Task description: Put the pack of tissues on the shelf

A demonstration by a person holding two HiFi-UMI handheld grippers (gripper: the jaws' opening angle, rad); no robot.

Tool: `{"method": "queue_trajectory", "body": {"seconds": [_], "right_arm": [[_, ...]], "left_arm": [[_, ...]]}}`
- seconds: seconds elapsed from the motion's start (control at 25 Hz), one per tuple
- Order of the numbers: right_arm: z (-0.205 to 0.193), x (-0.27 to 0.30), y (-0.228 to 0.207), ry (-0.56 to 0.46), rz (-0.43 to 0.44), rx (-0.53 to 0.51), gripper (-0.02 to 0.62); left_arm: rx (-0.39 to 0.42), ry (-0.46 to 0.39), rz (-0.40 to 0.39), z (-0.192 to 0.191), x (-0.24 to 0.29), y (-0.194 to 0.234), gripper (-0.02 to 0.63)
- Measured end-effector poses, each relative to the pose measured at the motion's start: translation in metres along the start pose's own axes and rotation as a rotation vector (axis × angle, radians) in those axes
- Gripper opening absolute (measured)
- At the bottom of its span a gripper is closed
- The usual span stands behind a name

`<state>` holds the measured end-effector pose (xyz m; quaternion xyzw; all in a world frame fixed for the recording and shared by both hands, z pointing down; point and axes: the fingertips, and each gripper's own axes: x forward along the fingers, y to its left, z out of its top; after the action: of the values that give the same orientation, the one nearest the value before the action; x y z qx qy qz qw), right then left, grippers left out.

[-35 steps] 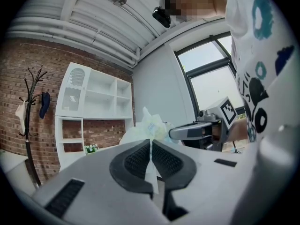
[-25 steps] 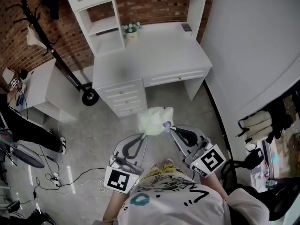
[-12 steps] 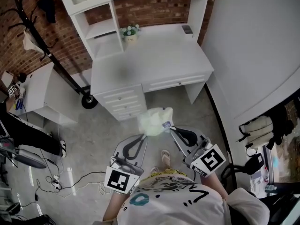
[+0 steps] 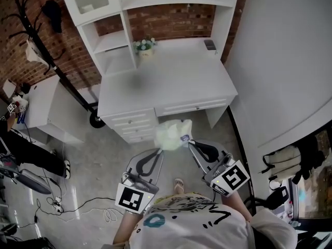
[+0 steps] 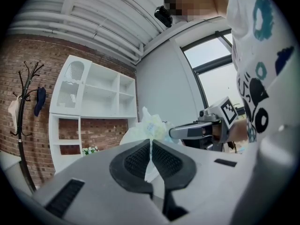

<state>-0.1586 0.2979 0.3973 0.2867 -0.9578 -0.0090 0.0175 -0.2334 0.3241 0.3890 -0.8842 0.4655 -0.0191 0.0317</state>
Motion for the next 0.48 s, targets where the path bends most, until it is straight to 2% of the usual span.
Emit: {"method": "queue_trajectory", "body": {"seconds": [0.48], "right_arm": [[-0.003,-0.003,-0.043,-0.004,0.018,0.005,0.029]], "left_arm": [[-0.007,0.014,0.017,-0.005,0.043,-0.003,0.018]]}}
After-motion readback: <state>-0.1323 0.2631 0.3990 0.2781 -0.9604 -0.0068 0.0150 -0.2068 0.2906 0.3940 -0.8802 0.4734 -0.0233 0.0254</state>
